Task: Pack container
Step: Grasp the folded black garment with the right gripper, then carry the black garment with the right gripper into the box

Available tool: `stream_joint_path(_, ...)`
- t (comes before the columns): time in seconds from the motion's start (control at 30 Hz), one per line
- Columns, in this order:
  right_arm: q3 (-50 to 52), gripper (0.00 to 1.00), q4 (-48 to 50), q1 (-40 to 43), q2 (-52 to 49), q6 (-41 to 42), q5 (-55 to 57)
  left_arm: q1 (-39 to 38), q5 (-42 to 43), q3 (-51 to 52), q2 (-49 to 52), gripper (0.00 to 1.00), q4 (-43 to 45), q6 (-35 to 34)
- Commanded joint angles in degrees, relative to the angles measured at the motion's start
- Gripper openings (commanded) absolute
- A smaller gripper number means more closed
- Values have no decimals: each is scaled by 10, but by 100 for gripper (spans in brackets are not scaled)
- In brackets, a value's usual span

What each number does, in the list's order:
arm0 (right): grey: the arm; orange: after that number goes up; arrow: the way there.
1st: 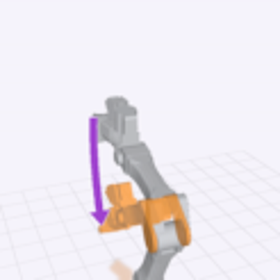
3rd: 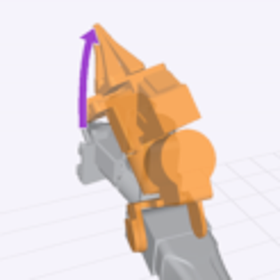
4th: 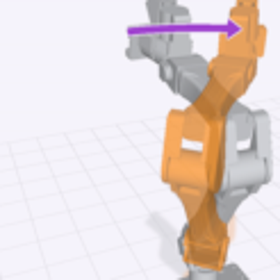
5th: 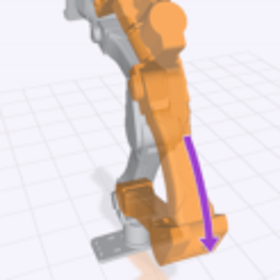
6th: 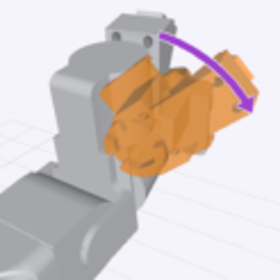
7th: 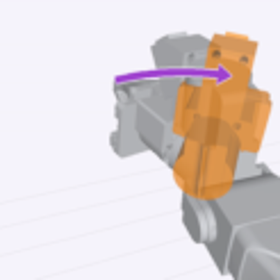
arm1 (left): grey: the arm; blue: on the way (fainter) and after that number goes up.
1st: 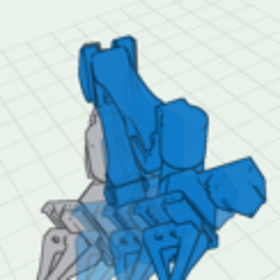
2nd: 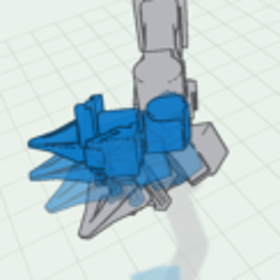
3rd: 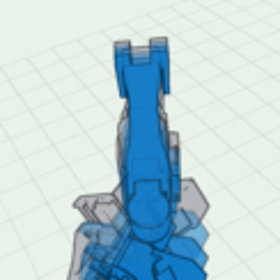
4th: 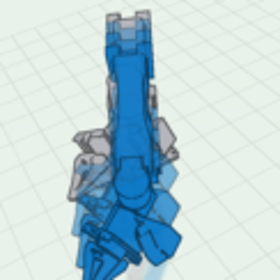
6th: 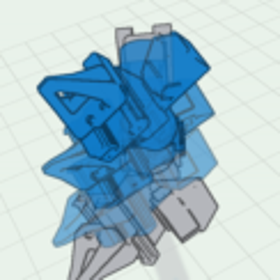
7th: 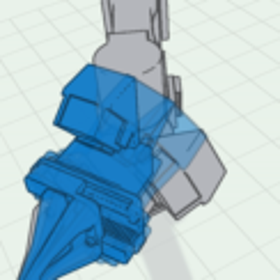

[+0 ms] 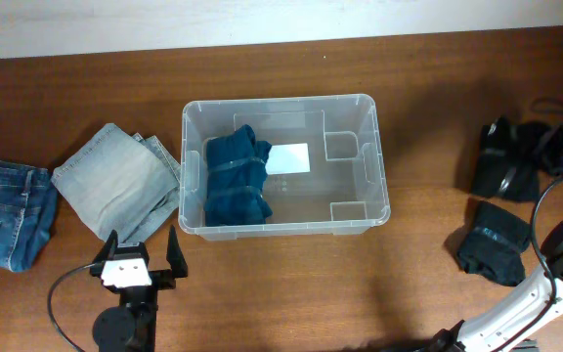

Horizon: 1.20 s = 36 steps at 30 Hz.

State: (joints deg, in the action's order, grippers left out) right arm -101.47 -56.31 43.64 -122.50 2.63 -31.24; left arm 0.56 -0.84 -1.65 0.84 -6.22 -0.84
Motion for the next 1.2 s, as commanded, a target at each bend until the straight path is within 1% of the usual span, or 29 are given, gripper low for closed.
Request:
stream_joint_path(0.0, -107, 19, -49, -13, 21, -15, -63, 2, -4, 5, -5, 100, 2, 5)
stream_joint_path(0.17, -210, 19, -163, -54, 51, -50, -85, 2, -4, 5, -5, 99, 2, 5)
stream_joint_path(0.3, -242, 19, -228, -118, 86, -60, -95, 2, -4, 5, -5, 100, 2, 5)
stream_joint_path(0.53, -241, 18, -273, -273, 138, -66, -95, 2, -4, 5, -5, 99, 2, 5)
stream_joint_path(0.73, -241, 18, -277, -398, 144, -47, -89, 2, -4, 5, -5, 99, 2, 5)
stream_joint_path(0.93, -239, 16, -257, -495, 143, 39, 1, 2, -4, 5, -5, 99, 2, 5)
stream_joint_path(1.07, -238, 16, -244, -554, 143, 99, 97, 2, -4, 5, -5, 100, 2, 5)
stream_joint_path(1.1, -236, 13, -243, -566, 143, 119, 118, 2, -4, 5, -5, 99, 2, 5)
stream_joint_path(1.17, -228, 11, -233, -588, 143, 165, 149, 2, -4, 5, -5, 99, 2, 5)
